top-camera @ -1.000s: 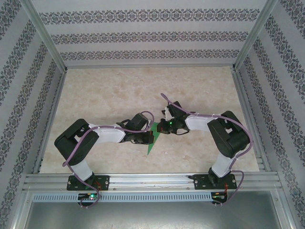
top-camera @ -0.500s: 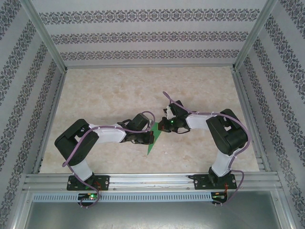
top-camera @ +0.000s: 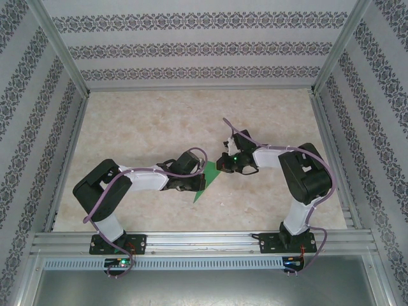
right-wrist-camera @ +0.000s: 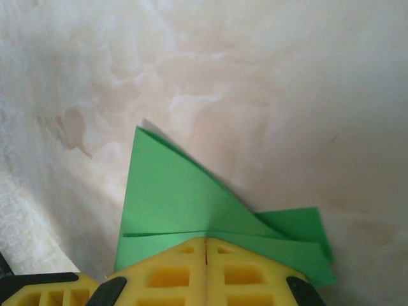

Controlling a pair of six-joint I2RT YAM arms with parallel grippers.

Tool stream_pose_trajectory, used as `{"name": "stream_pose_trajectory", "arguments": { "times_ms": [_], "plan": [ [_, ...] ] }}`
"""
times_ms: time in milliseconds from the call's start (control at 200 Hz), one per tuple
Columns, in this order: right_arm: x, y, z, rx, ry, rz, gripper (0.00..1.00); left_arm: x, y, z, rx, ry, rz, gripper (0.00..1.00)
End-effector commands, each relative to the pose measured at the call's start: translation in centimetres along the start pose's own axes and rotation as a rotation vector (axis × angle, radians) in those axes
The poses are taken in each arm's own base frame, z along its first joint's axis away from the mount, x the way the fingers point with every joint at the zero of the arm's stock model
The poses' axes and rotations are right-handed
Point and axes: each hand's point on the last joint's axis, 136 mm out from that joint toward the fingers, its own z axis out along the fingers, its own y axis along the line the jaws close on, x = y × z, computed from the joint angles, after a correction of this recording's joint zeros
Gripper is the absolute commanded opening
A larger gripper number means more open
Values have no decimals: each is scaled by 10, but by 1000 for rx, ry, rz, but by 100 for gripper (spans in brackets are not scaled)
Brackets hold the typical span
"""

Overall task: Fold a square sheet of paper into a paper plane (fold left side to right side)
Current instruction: Fold the wing for the fifth time at the center of the table, then turn over the paper plane at the center of the table.

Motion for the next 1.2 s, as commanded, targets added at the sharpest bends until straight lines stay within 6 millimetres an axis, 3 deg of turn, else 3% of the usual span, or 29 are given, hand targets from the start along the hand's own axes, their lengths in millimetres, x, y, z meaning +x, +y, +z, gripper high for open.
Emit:
{"name": "stream_pose_trajectory", "arguments": {
  "times_ms": [0,220,390,540,824,929,1054,1194],
  "plan": [
    [-25,-38,-9,118,-76,22,0,65,68,6,-235,188,-64,0],
    [-45,-44,-23,73,-116,59,0,62,59,6,-191,173,-74,0],
    [-55,-29,-62,68,-194,33,0,53,36,10,-101,133,-123,0],
    [-39,-29,-85,124,-203,31,11,40,15,20,-52,70,-195,0],
    [4,-48,-89,243,-149,45,31,-5,-34,33,133,-143,-303,0],
    [11,-46,-88,264,-132,34,36,-22,-52,23,228,-214,-316,5],
    [17,-39,-92,338,-121,-13,45,-37,-69,-3,335,-297,-298,13],
    [21,-21,-92,391,-115,-72,53,-42,-61,-37,318,-363,-249,24]
  ]
}}
